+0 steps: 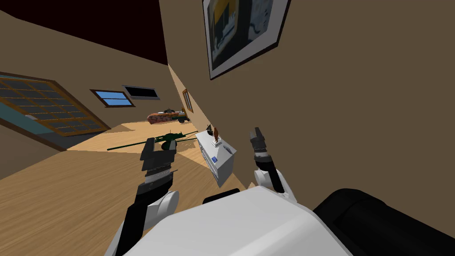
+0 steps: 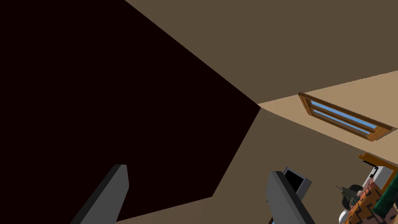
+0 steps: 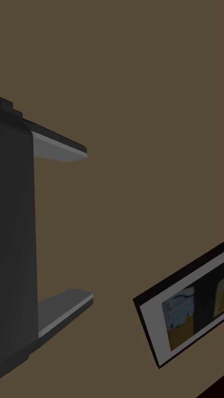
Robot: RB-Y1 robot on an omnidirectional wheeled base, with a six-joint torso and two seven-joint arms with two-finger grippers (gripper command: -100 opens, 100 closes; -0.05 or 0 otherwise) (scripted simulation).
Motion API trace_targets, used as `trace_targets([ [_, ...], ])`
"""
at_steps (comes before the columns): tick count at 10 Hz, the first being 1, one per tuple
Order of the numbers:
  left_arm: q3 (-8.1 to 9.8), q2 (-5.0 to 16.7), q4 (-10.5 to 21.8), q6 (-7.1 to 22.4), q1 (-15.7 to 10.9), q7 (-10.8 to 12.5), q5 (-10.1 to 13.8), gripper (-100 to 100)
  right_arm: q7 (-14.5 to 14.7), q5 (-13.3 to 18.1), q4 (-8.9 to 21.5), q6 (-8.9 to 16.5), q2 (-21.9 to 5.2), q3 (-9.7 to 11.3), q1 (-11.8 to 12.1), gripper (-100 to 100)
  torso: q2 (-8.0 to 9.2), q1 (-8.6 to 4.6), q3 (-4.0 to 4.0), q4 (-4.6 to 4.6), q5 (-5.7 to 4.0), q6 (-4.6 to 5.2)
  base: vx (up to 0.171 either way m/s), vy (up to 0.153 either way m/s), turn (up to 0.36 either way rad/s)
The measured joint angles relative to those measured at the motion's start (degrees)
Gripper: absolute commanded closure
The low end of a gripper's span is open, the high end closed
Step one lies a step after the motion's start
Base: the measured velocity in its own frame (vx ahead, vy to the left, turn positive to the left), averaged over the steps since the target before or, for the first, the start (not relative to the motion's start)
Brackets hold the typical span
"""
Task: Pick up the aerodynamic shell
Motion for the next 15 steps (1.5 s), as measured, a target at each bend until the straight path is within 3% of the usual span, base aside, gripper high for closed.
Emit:
trace_targets([
  [5,-0.02,0.0,0.0,0.0,0.0,0.0,0.0,0,1.7,2.9,6.3,3.5,-8.4,0.4,-0.4,-100,0.42,0.78,0.24,0.09,0.17,-0.01,-0.081,0.168,0.006],
  [9,-0.01,0.0,0.0,0.0,0.0,0.0,0.0,0,3.4,5.3,11.5,5.7,-13.0,1.4,-0.7,-100,0.21,0.49,0.13,0.06,0.12,0.00,-0.051,0.149,0.014],
  [15,-0.01,0.0,0.0,0.0,0.0,0.0,0.0,0,5.2,8.5,19.9,9.8,-22.8,2.0,-1.6,-100,0.20,0.47,0.12,0.05,0.11,-0.01,-0.058,0.152,0.012],
])
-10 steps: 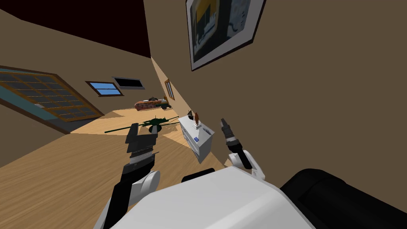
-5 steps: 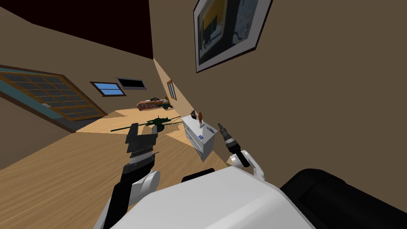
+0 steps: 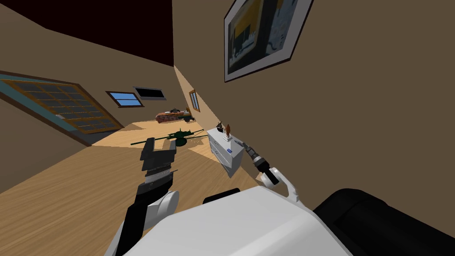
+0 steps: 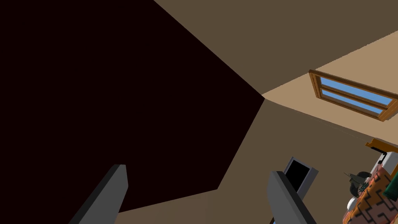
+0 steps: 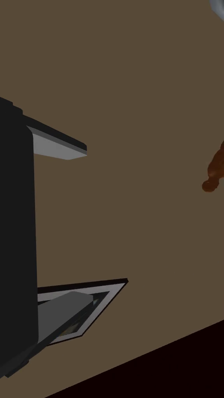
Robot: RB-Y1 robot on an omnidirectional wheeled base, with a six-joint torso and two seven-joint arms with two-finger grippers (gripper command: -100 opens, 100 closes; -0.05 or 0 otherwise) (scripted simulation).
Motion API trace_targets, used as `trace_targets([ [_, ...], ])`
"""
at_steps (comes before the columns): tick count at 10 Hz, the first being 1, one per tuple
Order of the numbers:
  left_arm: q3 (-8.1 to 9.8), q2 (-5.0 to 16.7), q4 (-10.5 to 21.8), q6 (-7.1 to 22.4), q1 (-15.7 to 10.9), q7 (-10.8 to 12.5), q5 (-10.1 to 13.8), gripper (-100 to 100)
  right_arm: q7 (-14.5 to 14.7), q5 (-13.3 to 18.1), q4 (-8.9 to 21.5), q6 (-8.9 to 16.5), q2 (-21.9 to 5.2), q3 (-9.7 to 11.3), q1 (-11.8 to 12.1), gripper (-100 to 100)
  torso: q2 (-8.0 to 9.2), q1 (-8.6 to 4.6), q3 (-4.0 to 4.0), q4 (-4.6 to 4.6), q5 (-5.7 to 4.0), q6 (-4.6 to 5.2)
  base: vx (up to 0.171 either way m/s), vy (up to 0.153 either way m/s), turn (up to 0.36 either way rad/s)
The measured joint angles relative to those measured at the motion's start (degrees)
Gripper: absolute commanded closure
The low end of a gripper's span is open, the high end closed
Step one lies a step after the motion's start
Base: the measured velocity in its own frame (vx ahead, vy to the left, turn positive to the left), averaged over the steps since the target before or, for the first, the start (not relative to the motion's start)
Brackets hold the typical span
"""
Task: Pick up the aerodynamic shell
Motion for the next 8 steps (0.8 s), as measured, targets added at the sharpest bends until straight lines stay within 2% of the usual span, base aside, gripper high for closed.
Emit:
trace_targets([
  [3,0.00,0.0,0.0,0.0,0.0,0.0,0.0,0,1.5,1.7,3.6,0.8,-2.8,0.7,0.5,-100,-0.03,-0.05,-0.01,0.00,0.00,0.01,-0.043,0.131,0.016],
  [5,0.00,0.0,0.0,0.0,0.0,0.0,0.0,0,1.9,2.5,6.6,1.8,-5.7,1.0,0.1,-100,-0.07,0.04,-0.03,-0.01,0.02,0.01,-0.030,0.159,0.016],
  [6,0.00,0.0,0.0,0.0,0.0,0.0,0.0,0,2.5,3.3,7.3,2.7,-7.1,1.5,0.7,-100,-0.08,0.14,-0.04,-0.01,0.04,0.01,-0.023,0.141,-0.002],
  [8,0.00,0.0,0.0,0.0,0.0,0.0,0.0,0,3.4,4.3,10.5,3.5,-9.5,2.2,-0.1,-100,-0.14,0.02,-0.08,-0.02,0.01,0.00,-0.015,0.162,0.036],
])
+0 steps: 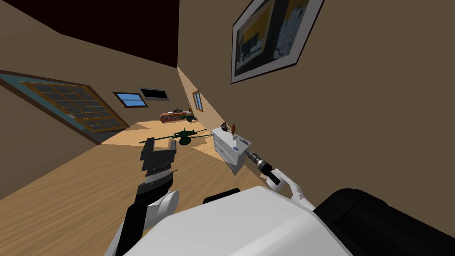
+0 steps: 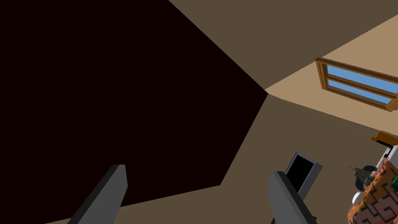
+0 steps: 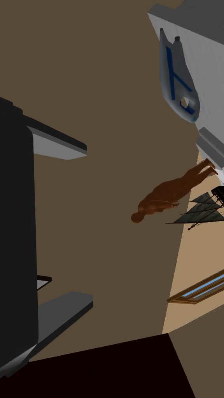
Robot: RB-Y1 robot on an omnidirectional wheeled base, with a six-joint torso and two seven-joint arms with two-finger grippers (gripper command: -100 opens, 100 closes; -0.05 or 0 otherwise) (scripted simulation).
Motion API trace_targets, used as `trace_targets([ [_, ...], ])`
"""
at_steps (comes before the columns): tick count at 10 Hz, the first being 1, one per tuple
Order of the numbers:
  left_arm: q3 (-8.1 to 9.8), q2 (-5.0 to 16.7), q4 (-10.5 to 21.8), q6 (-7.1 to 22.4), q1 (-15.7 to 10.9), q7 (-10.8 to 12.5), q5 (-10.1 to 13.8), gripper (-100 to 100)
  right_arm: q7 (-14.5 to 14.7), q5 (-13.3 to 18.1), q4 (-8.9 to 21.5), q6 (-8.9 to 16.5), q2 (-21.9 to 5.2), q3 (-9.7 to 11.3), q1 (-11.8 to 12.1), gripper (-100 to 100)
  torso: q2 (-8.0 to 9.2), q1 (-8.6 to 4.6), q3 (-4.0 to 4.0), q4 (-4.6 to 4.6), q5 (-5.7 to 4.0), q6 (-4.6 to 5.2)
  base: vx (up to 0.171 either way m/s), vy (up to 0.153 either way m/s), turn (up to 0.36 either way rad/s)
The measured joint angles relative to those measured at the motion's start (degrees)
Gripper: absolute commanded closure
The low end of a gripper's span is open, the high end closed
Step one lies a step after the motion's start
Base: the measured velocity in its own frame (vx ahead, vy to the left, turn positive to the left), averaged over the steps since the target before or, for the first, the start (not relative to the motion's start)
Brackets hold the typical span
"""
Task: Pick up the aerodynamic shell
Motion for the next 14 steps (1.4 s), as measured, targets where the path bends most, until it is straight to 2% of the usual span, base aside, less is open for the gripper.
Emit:
trace_targets([
  [1,0.00,0.0,0.0,0.0,0.0,0.0,0.0,0,1.1,1.2,0.7,0.9,-1.0,0.7,0.8,-100,0.02,0.16,0.01,0.00,0.03,0.01,-0.005,0.166,-0.002],
  [3,0.01,0.0,0.0,0.0,0.0,0.0,0.0,0,1.4,1.5,3.6,1.1,-3.3,0.8,0.3,-100,-0.05,-0.18,-0.03,-0.01,-0.02,0.01,0.006,0.079,0.011],
  [4,0.01,0.0,0.0,0.0,0.0,0.0,0.0,0,1.7,1.9,5.5,1.5,-4.9,1.3,-0.3,-100,-0.10,-0.21,-0.05,-0.02,-0.04,0.00,0.016,0.079,0.014],
  [7,0.00,0.0,0.0,0.0,0.0,0.0,0.0,0,3.0,3.3,8.7,3.3,-10.4,2.8,-0.2,-100,-0.27,0.05,-0.15,-0.05,0.02,0.00,0.050,0.135,0.027],
  [9,0.01,0.0,0.0,0.0,0.0,0.0,0.0,0,4.4,4.5,12.7,2.9,-12.6,3.7,-0.5,-100,-0.34,-0.13,-0.19,-0.07,-0.02,0.00,0.072,0.091,0.021],
  [11,0.01,0.0,0.0,0.0,0.0,0.0,0.0,0,5.4,5.2,14.4,3.6,-15.5,4.6,0.1,-100,-0.32,-0.29,-0.18,-0.07,-0.05,0.00,0.069,0.057,0.023],
  [12,0.01,0.0,0.0,0.0,0.0,0.0,0.0,0,5.8,5.4,16.3,3.8,-16.2,5.4,-1.0,-100,-0.32,-0.35,-0.19,-0.07,-0.07,0.00,0.114,0.056,0.033],
  [14,0.01,0.0,0.0,0.0,0.0,0.0,0.0,0,7.5,6.6,20.2,3.9,-19.1,7.3,-1.4,-100,-0.70,-0.26,-0.40,-0.14,-0.05,-0.01,0.175,0.076,0.032],
])
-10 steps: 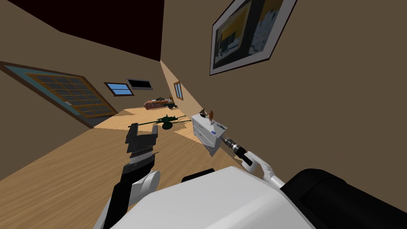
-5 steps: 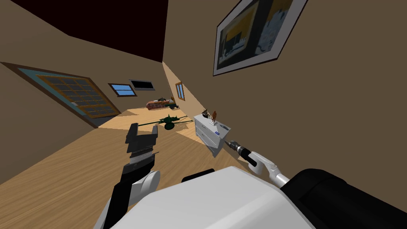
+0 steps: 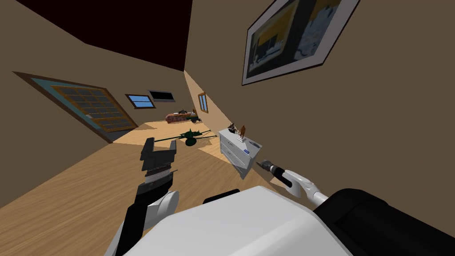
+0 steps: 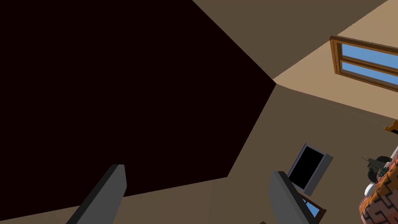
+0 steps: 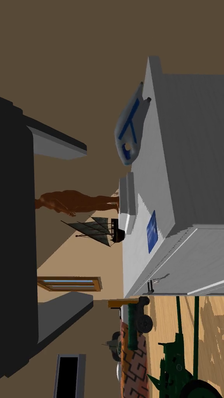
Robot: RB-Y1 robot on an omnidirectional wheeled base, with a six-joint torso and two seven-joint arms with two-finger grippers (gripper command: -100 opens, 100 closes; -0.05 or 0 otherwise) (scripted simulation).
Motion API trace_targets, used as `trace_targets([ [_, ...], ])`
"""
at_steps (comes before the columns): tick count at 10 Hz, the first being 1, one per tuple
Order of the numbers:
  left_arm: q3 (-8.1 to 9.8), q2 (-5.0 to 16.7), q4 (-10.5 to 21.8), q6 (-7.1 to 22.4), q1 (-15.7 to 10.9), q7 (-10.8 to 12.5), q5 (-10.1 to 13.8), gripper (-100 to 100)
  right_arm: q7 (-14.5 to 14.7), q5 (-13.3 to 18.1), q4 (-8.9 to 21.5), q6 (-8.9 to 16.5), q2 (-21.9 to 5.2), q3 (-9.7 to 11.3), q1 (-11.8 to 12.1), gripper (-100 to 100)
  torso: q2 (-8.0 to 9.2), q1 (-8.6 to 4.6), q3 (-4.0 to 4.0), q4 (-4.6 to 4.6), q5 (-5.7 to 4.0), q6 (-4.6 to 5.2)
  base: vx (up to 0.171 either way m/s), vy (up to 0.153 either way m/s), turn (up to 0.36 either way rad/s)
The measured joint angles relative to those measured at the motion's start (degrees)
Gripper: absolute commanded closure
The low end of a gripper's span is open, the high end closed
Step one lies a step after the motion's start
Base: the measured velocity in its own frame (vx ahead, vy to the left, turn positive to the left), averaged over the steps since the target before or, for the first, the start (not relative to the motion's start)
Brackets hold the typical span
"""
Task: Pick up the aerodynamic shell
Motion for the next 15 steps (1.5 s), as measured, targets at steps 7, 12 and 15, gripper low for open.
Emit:
trace_targets([
  [7,0.00,0.0,0.0,0.0,0.0,0.0,0.0,0,4.2,1.9,8.3,-0.3,-10.1,5.8,-0.8,-100,0.09,-0.18,0.04,0.01,-0.04,0.00,0.149,0.031,0.025],
  [12,0.01,0.0,0.0,0.0,0.0,0.0,0.0,0,8.3,3.5,16.4,-2.4,-16.2,12.5,-2.6,-100,-0.49,-0.34,-0.31,-0.13,-0.09,-0.02,0.279,-0.005,0.037],
  [15,0.01,0.0,0.0,0.0,0.0,0.0,0.0,0,11.8,4.7,21.5,-4.5,-19.3,16.1,-2.7,-100,-0.56,-0.30,-0.35,-0.15,-0.08,-0.01,0.322,-0.023,0.033],
])
